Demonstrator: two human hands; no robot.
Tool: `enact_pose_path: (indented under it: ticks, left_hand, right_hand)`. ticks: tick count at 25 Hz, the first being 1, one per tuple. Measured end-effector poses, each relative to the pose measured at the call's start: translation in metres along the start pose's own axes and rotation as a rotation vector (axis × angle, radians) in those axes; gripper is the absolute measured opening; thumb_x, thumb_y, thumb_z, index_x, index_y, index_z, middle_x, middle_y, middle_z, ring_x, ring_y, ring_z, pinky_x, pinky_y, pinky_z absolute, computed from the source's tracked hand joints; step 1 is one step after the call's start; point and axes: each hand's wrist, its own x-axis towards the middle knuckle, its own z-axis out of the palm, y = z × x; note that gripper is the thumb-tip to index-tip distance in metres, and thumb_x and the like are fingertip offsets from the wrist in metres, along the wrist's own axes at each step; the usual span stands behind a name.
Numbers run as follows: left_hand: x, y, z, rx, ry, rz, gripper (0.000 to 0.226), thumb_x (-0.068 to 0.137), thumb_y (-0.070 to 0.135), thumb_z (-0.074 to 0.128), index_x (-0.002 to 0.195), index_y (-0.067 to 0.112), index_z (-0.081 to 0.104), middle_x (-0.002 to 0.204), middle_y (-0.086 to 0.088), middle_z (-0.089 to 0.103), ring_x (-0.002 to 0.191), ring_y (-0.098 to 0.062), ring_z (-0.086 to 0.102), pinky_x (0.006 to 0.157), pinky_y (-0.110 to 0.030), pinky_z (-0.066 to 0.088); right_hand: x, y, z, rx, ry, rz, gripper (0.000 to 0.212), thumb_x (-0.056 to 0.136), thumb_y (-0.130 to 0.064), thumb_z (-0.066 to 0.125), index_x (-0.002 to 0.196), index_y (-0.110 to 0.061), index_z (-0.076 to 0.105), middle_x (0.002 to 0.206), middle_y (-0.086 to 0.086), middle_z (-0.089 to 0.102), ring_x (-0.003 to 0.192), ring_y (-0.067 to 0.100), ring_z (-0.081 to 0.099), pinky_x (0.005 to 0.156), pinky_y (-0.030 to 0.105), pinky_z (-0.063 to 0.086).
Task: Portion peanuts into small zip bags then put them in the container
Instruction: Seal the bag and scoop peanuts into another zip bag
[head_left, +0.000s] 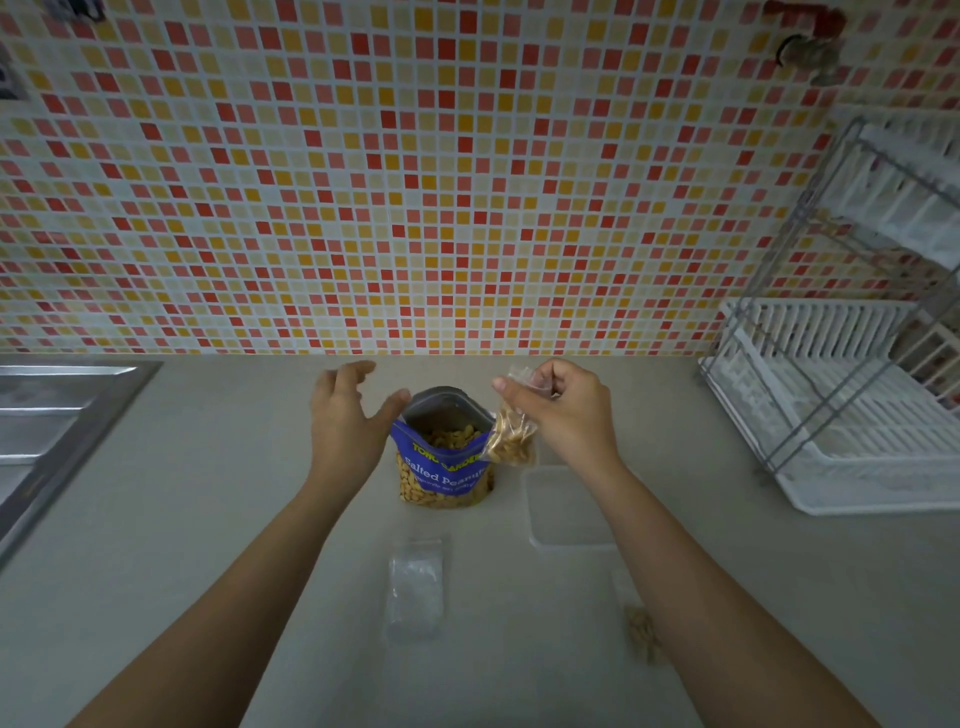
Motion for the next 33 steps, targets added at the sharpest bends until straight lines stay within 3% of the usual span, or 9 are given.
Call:
enact_pose_path:
  ticks: [3,5,8,13,16,21,25,28,33]
  left_hand:
    - [-0.034,0.016,0.003,-0.123,0.041,0.168,0.017,0.088,0.022,0.059,0.103,0.013,0.061,0.097,0.004,0.058,0.08,-0.01,0.056,0.07,-0.018,0.045]
    - [-0.054,0.024,0.015,-0.28,-0.307,0.095,0.015,0.086,0.027,0.061,0.094,0.015,0.066,0.089,0.003,0.068,0.079,-0.008,0.063,0.068,-0.01,0.048]
    - [-0.079,0.03,0.037,-0.601,-0.663,-0.113,0.031,0.078,0.033,0.071,0.103,0.015,0.067,0.096,-0.006,0.072,0.093,-0.015,0.067,0.082,-0.023,0.054]
    - [-0.114,0.047,0.064,-0.756,-0.526,-0.292,0.006,0.085,0.005,0.06,0.09,0.001,0.062,0.072,-0.005,0.068,0.067,-0.009,0.064,0.066,-0.016,0.054]
    - [-0.131,0.046,0.074,-0.744,-0.547,-0.359,0.006,0.086,0.006,0.058,0.081,0.007,0.06,0.062,0.003,0.066,0.059,-0.004,0.061,0.061,-0.015,0.052]
    - [-0.178,0.035,0.097,-0.633,-0.568,-0.408,0.009,0.085,0.011,0.062,0.077,0.013,0.068,0.069,-0.001,0.064,0.065,-0.006,0.057,0.067,-0.016,0.048]
    - [-0.213,0.015,0.114,-0.6,-0.541,-0.464,0.028,0.082,0.007,0.066,0.109,0.01,0.062,0.081,-0.012,0.066,0.074,-0.017,0.061,0.07,-0.021,0.054]
    - [-0.228,0.003,0.127,-0.421,-0.529,-0.36,0.045,0.078,0.008,0.07,0.117,0.021,0.052,0.083,-0.007,0.067,0.074,-0.02,0.065,0.073,-0.029,0.054]
    - [-0.234,0.0,0.153,0.004,-0.572,-0.052,0.035,0.079,0.012,0.066,0.113,0.015,0.064,0.083,-0.008,0.066,0.07,-0.021,0.06,0.07,-0.017,0.045]
  right_hand:
    - [-0.006,0.003,-0.009,0.008,0.002,0.004,0.04,0.068,-0.041,0.077,0.055,-0.023,0.045,0.054,-0.008,0.048,0.054,0.011,0.048,0.055,0.028,0.043]
    - [-0.01,0.008,-0.015,0.011,-0.017,0.012,0.041,0.068,-0.042,0.077,0.055,-0.022,0.044,0.053,-0.007,0.047,0.054,0.012,0.048,0.055,0.027,0.043]
    - [-0.02,0.015,-0.02,-0.023,-0.032,0.033,0.044,0.066,-0.043,0.078,0.052,-0.022,0.041,0.05,-0.009,0.043,0.049,0.006,0.042,0.048,0.015,0.035]
    - [-0.03,0.038,-0.047,0.175,-0.269,0.298,0.042,0.064,-0.059,0.071,0.08,-0.022,0.059,0.078,-0.003,0.067,0.072,0.012,0.064,0.072,0.029,0.055]
    - [-0.044,0.052,-0.074,0.285,-0.373,0.386,0.024,0.084,-0.03,0.064,0.101,-0.013,0.062,0.091,0.003,0.068,0.08,0.012,0.065,0.074,0.025,0.052]
    - [-0.075,0.092,-0.096,0.199,-0.285,0.328,0.008,0.081,-0.018,0.069,0.077,-0.023,0.066,0.075,-0.001,0.064,0.069,0.011,0.061,0.067,0.022,0.052]
    - [-0.096,0.129,-0.1,0.083,-0.291,0.36,0.005,0.08,-0.017,0.07,0.078,-0.021,0.07,0.07,-0.003,0.067,0.067,0.016,0.065,0.077,0.033,0.056]
    - [-0.107,0.158,-0.097,-0.074,-0.261,0.354,0.008,0.078,-0.019,0.071,0.085,-0.015,0.073,0.072,-0.003,0.068,0.07,0.013,0.066,0.077,0.029,0.055]
    - [-0.113,0.189,-0.089,-0.384,-0.229,0.287,0.006,0.078,-0.024,0.07,0.081,-0.02,0.073,0.082,0.001,0.074,0.077,0.016,0.067,0.072,0.029,0.053]
